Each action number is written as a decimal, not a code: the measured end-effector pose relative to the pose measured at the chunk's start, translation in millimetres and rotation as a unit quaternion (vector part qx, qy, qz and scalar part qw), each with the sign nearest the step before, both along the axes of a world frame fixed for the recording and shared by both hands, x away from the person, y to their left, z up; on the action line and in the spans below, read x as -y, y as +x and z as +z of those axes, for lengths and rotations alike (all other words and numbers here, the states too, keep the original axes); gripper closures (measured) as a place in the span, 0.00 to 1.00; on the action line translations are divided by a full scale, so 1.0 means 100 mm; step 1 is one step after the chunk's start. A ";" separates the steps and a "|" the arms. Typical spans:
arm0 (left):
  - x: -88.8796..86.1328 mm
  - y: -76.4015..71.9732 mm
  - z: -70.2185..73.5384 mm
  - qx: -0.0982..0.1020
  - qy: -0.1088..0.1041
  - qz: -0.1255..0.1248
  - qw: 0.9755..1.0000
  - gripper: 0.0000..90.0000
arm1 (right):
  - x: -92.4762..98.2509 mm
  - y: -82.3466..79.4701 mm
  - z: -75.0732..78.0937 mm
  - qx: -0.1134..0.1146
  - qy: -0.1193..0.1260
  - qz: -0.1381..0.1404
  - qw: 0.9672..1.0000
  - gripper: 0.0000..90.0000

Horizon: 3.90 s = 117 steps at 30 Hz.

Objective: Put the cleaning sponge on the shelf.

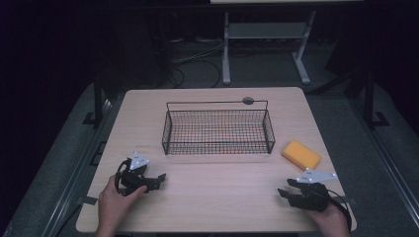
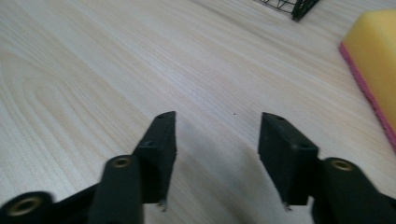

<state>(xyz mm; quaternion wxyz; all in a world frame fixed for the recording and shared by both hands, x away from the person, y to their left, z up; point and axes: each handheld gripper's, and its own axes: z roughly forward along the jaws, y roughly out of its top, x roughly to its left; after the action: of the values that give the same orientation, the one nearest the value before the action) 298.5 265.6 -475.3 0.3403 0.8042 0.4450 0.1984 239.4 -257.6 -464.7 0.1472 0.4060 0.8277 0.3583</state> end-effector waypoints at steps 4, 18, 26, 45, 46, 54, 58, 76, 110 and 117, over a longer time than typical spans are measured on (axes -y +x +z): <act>0.00 0.00 0.00 0.000 0.000 0.000 1.000 0.14 | 0.07 -0.02 0.05 -0.003 0.002 -0.003 1.000 0.75; 0.00 0.00 0.00 0.000 0.001 0.000 1.000 0.14 | 0.28 0.01 0.11 -0.014 -0.004 -0.027 1.000 1.00; 0.00 0.00 0.00 0.000 0.000 0.000 1.000 0.14 | 0.43 0.05 0.14 -0.008 -0.011 -0.046 0.999 1.00; 0.00 0.00 0.00 0.000 0.000 0.000 1.000 0.14 | 0.73 0.16 0.14 -0.009 -0.028 -0.092 0.995 1.00; 0.00 0.00 0.00 0.000 0.000 0.000 1.000 0.14 | 0.74 0.17 0.14 -0.009 -0.029 -0.094 0.995 1.00; 0.00 0.00 0.00 0.000 0.000 0.000 1.000 0.14 | 0.83 0.26 0.09 -0.018 -0.029 -0.105 0.994 1.00; 0.00 0.00 0.00 0.000 0.001 0.000 1.000 0.14 | 0.85 0.29 0.07 -0.021 -0.028 -0.105 0.994 1.00; 0.00 0.00 0.00 0.000 0.000 0.000 1.000 0.14 | 0.69 0.38 0.05 -0.024 -0.034 -0.082 0.996 1.00; 0.00 0.00 0.00 0.001 -0.002 0.001 1.000 0.14 | 0.59 0.50 0.30 -0.065 -0.048 -0.098 0.992 0.53; 0.00 0.00 0.00 0.001 -0.001 0.001 1.000 0.14 | 0.62 0.56 0.33 -0.072 -0.059 -0.108 0.990 0.35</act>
<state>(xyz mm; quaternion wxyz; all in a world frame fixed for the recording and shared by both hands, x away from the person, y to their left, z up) 298.6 265.4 -475.4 0.3417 0.8032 0.4457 0.1989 295.1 -319.5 -432.2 0.1485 0.5088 0.8070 0.2604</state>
